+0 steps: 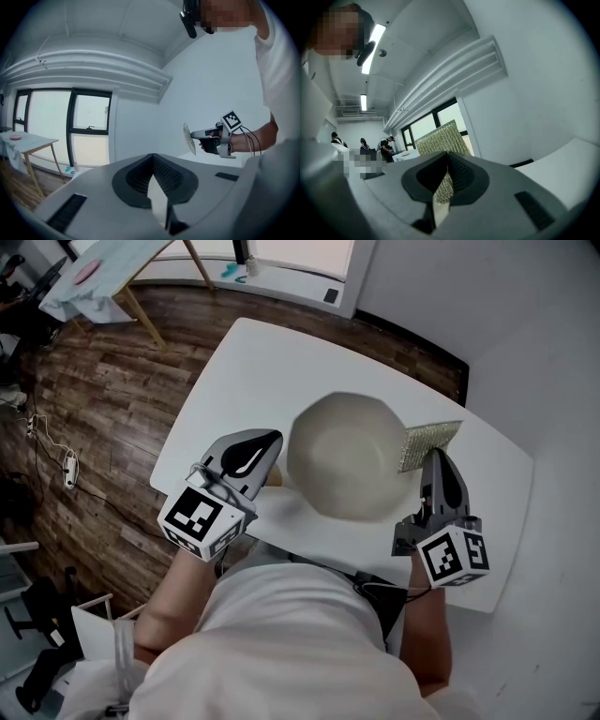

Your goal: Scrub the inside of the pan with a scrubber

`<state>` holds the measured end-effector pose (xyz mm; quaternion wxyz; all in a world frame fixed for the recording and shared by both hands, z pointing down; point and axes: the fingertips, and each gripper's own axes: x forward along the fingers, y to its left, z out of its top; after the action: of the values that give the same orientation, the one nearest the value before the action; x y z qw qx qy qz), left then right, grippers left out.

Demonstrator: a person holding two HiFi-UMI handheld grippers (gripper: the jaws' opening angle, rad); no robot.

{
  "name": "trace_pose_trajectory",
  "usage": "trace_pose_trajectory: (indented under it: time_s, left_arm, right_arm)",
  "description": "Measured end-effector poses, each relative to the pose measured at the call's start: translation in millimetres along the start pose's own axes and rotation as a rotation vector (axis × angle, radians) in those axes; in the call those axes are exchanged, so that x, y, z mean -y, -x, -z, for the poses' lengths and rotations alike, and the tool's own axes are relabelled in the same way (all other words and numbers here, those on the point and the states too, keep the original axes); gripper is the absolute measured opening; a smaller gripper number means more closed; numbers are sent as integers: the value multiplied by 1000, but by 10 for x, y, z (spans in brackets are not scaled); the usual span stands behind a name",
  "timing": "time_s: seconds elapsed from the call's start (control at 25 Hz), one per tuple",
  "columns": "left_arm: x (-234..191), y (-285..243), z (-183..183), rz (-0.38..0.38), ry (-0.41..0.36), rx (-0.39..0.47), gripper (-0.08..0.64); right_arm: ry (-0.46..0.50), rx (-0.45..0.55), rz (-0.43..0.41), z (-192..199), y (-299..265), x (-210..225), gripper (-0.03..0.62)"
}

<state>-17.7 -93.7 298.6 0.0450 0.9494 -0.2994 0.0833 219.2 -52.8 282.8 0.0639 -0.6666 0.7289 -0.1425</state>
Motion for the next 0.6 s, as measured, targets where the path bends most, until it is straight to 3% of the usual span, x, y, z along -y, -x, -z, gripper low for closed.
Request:
trace_pose_trajectory:
  time_s: [0.2, 0.6]
  left_arm:
    - [-24, -18, -79, -5, 13, 21, 12]
    - [4, -151, -232, -7, -7, 48, 12]
  right_arm:
    - [6, 44, 0, -296, 120, -90, 25]
    - [48, 49, 3, -430, 125, -28, 25]
